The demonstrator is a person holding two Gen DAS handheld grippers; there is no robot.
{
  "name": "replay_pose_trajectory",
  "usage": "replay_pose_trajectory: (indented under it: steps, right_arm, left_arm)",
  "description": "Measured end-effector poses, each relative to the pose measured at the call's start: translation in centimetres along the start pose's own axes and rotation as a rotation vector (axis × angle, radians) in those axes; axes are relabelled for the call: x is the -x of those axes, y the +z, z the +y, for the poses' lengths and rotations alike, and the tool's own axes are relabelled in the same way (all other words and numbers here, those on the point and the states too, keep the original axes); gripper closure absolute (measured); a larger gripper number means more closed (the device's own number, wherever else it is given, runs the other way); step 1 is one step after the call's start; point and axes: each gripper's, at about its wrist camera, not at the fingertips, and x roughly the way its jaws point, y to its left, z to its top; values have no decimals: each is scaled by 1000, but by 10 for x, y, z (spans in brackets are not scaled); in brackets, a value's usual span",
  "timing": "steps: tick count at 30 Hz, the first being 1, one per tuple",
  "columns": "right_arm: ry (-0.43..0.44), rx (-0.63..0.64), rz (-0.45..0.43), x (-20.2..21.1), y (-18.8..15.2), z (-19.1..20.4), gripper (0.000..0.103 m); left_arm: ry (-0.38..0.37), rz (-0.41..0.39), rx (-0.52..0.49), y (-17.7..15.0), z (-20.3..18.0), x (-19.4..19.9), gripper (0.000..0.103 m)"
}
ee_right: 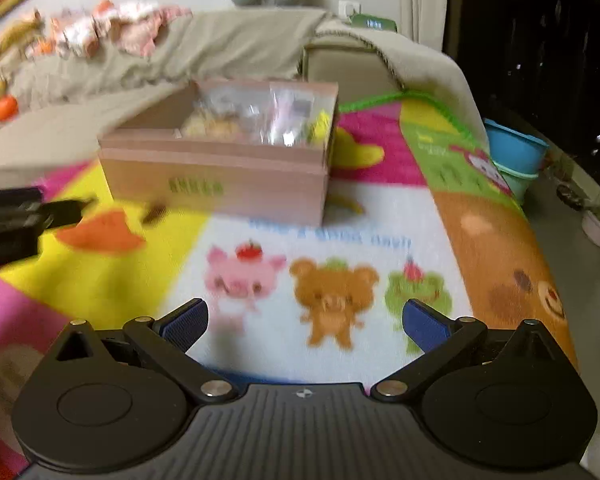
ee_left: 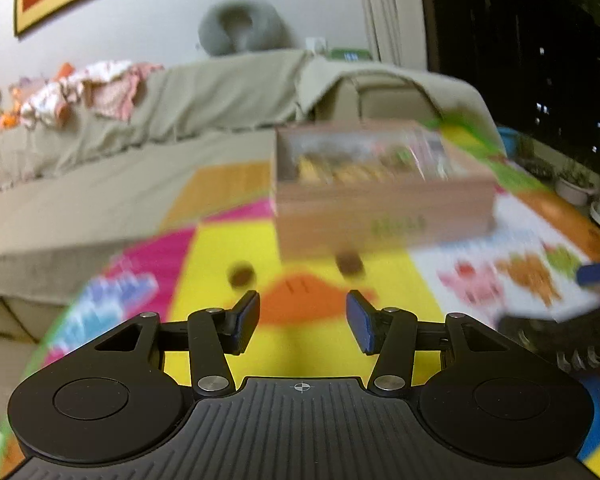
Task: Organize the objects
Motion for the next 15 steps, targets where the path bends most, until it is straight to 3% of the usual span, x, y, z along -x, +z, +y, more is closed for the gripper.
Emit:
replay_pose_trajectory:
  steps: [4, 7, 11, 15]
  right_arm:
    - [34, -101, -14, 0, -9, -13, 0]
    - [11, -111, -50, 4, -16, -10, 0]
    - [-83, -34, -91, 10, -20, 9, 0]
    - [-82, -20, -89, 7, -18, 9, 0]
  left_arm:
    - [-18, 29, 7, -20, -9, -2, 51]
    - [-48, 18, 26, -24, -11, 1, 56]
    - [-49, 23, 39, -24, -17, 0, 55]
    - [-49, 23, 46, -25, -16, 0, 54]
